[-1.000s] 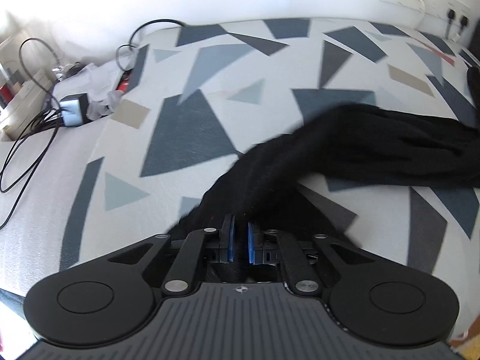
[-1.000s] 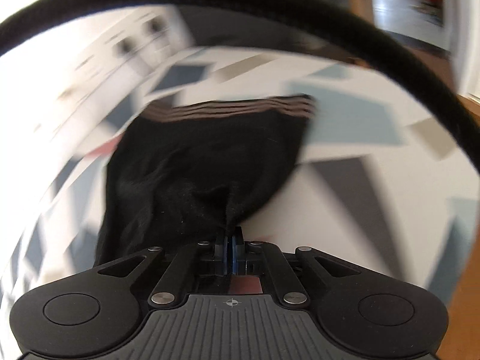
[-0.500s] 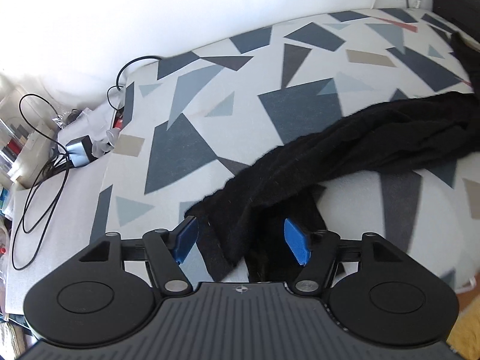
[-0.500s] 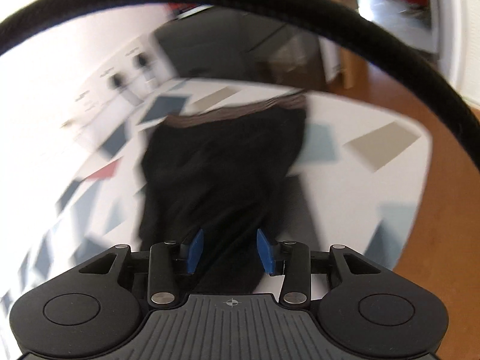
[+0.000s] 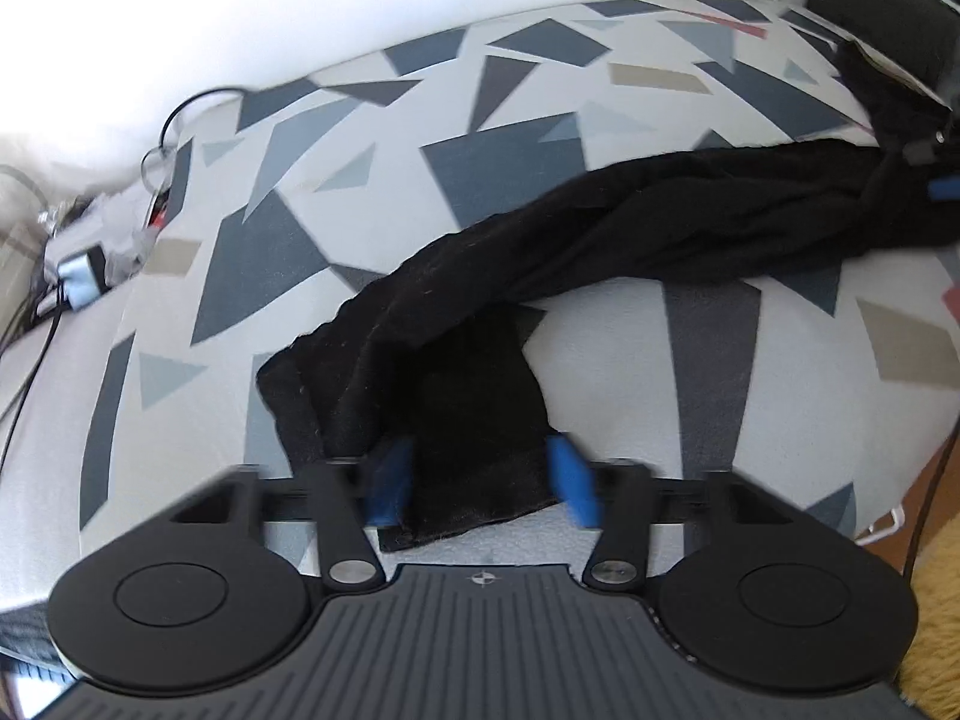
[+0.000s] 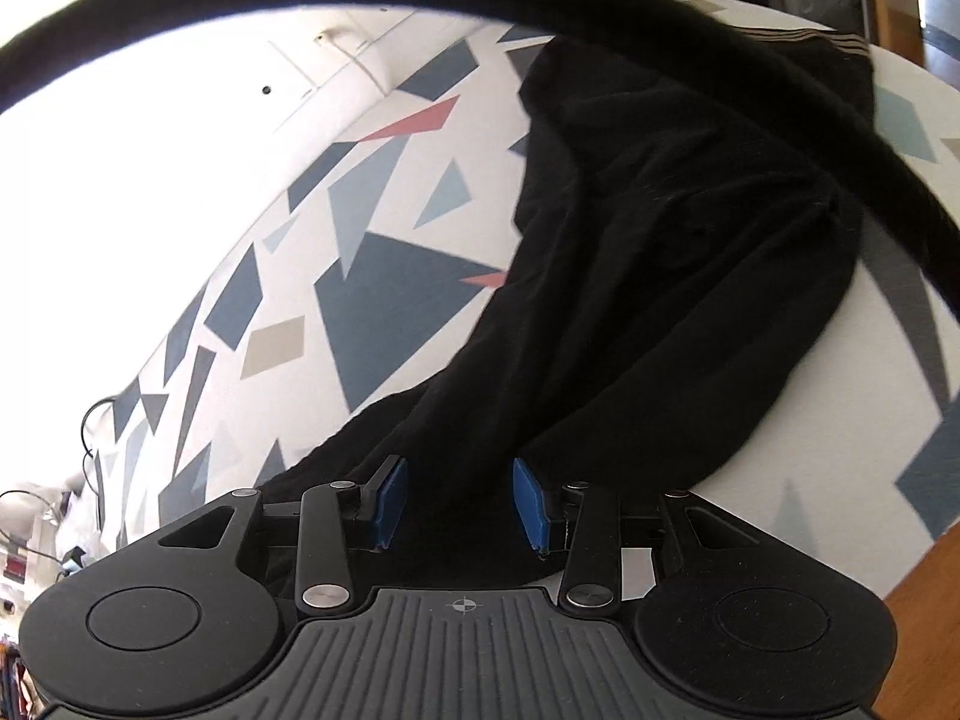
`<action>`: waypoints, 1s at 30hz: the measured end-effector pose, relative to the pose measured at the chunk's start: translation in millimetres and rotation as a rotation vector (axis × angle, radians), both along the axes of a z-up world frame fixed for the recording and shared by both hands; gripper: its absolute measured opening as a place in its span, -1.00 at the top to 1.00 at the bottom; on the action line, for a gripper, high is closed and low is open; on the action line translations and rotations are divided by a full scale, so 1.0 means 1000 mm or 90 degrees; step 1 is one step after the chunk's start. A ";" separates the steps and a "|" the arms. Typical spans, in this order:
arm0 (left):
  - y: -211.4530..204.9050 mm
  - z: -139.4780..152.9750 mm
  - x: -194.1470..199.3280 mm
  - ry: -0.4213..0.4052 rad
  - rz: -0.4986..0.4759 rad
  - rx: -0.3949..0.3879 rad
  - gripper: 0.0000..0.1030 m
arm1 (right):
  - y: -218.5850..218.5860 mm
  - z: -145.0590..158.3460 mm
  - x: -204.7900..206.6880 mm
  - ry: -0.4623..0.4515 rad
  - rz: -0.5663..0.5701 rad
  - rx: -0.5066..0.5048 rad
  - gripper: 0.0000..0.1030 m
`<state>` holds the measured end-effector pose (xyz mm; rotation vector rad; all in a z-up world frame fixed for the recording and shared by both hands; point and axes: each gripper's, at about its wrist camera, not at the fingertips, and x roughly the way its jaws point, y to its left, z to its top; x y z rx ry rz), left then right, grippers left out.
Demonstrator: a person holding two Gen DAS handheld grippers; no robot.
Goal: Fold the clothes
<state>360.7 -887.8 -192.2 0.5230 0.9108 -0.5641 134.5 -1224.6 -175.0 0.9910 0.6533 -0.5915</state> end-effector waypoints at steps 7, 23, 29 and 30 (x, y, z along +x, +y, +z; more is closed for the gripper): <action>0.039 0.001 0.027 -0.045 0.127 0.075 0.74 | 0.006 0.007 0.003 -0.011 -0.001 0.002 0.30; 0.020 -0.003 0.014 -0.076 -0.067 0.059 0.81 | 0.022 0.012 0.016 -0.027 -0.014 0.037 0.87; 0.047 0.007 0.038 -0.118 0.022 0.049 0.90 | 0.024 0.044 0.004 -0.105 -0.062 0.005 0.95; 0.052 0.009 0.042 -0.123 0.029 0.041 0.90 | 0.023 0.047 0.002 -0.113 -0.070 0.006 0.95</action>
